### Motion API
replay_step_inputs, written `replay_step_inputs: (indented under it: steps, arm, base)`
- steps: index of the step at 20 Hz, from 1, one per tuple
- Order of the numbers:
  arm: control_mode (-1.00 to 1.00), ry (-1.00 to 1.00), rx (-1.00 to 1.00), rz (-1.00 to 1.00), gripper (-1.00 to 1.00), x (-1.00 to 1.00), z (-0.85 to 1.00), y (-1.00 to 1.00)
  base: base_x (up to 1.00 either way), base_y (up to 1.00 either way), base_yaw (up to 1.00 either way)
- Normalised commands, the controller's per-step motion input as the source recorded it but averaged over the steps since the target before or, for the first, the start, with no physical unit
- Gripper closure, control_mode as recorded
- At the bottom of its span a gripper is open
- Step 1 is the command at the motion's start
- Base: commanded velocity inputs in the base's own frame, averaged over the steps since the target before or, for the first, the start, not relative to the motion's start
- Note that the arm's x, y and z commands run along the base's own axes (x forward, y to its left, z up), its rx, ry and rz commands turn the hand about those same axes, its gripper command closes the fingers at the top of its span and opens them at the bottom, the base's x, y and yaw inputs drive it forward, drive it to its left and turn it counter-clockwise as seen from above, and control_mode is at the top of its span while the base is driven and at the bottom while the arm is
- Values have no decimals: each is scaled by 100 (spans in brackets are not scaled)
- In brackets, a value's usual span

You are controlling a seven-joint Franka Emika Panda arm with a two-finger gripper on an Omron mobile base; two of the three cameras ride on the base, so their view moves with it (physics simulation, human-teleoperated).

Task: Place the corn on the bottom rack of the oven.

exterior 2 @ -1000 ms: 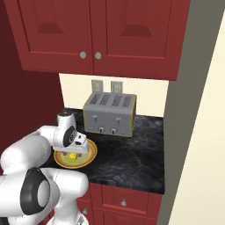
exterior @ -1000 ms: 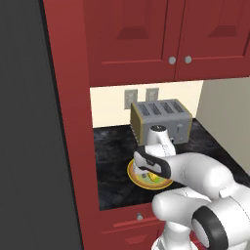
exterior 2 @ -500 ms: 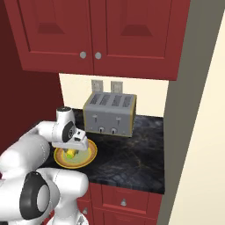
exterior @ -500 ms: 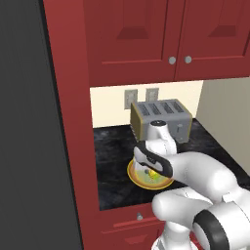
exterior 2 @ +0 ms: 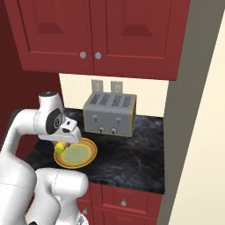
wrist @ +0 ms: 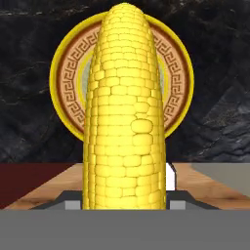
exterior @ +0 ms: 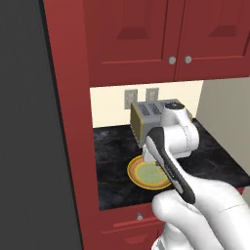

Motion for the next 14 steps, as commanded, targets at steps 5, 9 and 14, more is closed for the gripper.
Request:
replay_step_inputs:
  steps: [5,9,14]
  arm:
    - [-100,-16,0,0,100,-93,62,-36]
    - [-100,0,-1,0,100,-8,-25,-25]
    - [-100,-1,0,0,100,-4,0,0]
  base:
    - [0,0,0]
    - [0,0,0]
    - [0,0,0]
